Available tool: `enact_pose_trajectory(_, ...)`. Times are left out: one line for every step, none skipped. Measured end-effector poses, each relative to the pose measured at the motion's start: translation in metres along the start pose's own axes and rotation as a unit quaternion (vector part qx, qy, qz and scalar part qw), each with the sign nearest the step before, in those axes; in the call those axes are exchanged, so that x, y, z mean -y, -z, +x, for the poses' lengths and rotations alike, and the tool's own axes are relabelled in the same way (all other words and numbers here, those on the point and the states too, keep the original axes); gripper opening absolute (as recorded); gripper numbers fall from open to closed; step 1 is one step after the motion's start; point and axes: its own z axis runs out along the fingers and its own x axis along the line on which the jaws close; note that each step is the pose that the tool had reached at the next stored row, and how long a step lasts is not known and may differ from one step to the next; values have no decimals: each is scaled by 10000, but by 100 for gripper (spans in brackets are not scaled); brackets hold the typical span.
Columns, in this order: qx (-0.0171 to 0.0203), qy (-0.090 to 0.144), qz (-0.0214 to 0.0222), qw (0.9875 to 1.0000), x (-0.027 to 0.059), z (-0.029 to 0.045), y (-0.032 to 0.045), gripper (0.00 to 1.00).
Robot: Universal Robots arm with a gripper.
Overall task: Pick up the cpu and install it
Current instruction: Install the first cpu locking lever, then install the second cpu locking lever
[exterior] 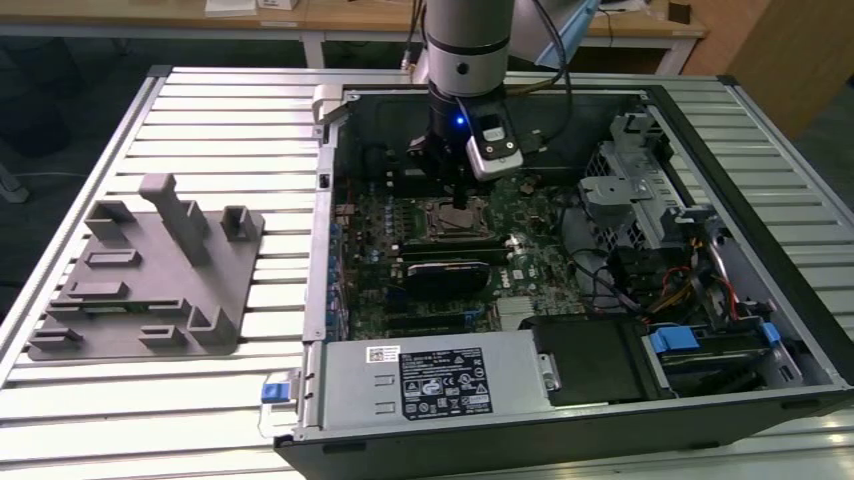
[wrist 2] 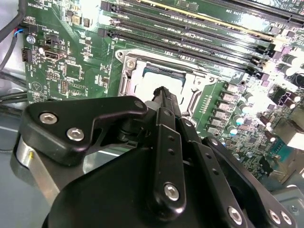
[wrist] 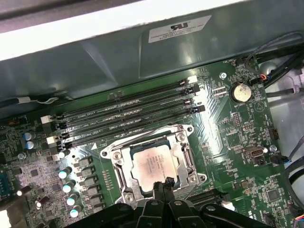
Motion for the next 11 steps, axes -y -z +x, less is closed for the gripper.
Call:
enact_pose_trajectory(0,0,0,10000,-1,0,0,11)
enact_pose_trajectory(0,2,0,10000,-4,-1,0,11)
enact_pose_trajectory(0,4,0,10000,-11,1,0,11)
enact_pose_trajectory(0,7,0,10000,-16,2,0,11)
enact_pose_trajectory(0,10,0,10000,-19,2,1,11)
enact_pose_trajectory(0,12,0,10000,-21,2,1,11)
enact_pose_trajectory(0,13,0,10000,-21,2,1,11)
enact_pose_trajectory(0,15,-1,10000,-21,2,0,11)
enact_pose_trajectory(0,15,0,10000,-21,2,1,11)
enact_pose_trajectory(0,15,-1,10000,-21,2,1,11)
enact_pose_trajectory(0,15,-1,10000,-21,2,1,11)
